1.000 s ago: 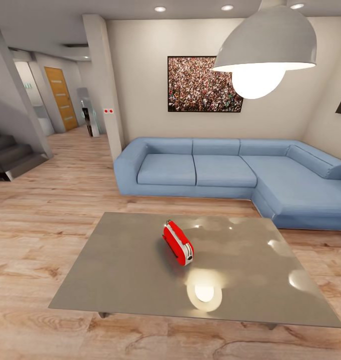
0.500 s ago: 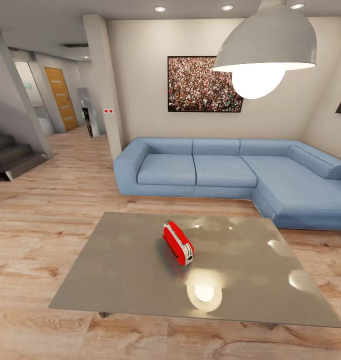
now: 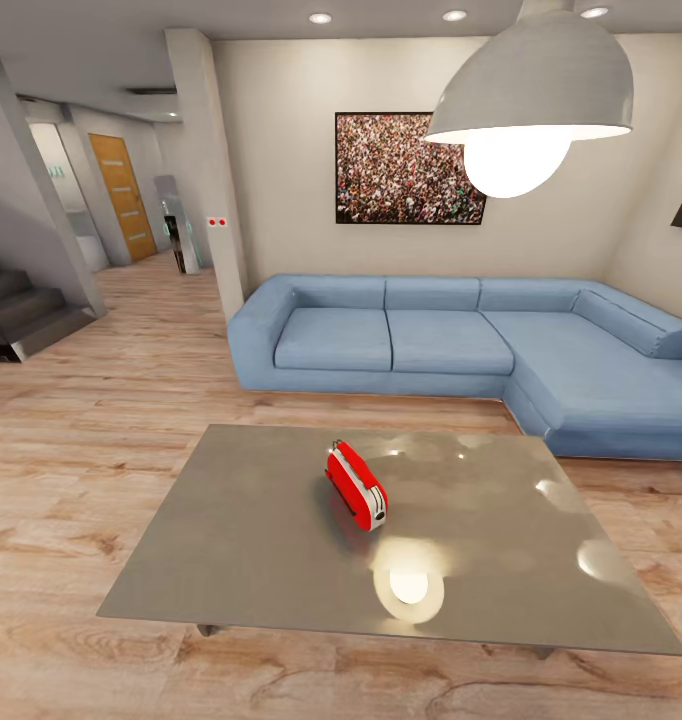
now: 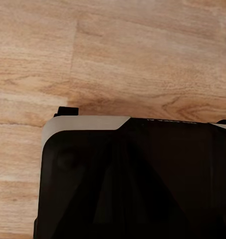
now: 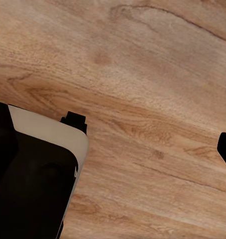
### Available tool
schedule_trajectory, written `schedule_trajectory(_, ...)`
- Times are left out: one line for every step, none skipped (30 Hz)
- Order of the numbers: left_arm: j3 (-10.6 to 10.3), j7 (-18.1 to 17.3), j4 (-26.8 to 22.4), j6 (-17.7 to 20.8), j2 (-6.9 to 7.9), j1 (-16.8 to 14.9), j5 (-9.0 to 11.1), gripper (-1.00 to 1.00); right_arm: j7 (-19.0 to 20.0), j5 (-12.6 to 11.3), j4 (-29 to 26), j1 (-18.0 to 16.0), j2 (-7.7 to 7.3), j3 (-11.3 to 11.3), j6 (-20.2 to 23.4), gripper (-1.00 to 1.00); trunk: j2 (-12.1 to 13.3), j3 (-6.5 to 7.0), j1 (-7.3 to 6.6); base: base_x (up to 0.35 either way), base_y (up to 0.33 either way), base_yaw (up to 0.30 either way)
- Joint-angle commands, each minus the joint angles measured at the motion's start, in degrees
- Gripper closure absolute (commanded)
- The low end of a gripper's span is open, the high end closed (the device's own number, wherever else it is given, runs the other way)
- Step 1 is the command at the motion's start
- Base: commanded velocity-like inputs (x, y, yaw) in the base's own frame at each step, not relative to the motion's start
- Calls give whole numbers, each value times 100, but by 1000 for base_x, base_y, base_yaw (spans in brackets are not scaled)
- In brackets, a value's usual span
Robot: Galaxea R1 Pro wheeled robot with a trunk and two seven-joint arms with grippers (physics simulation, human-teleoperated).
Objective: Turn on the radio receiver that's on the table in the living room.
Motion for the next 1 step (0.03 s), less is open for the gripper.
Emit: schedule_trajectory(0,0,0,0,0,0,0,100,0,-1,-3,0,0,0,0,-100,0,0,0,0,0,0)
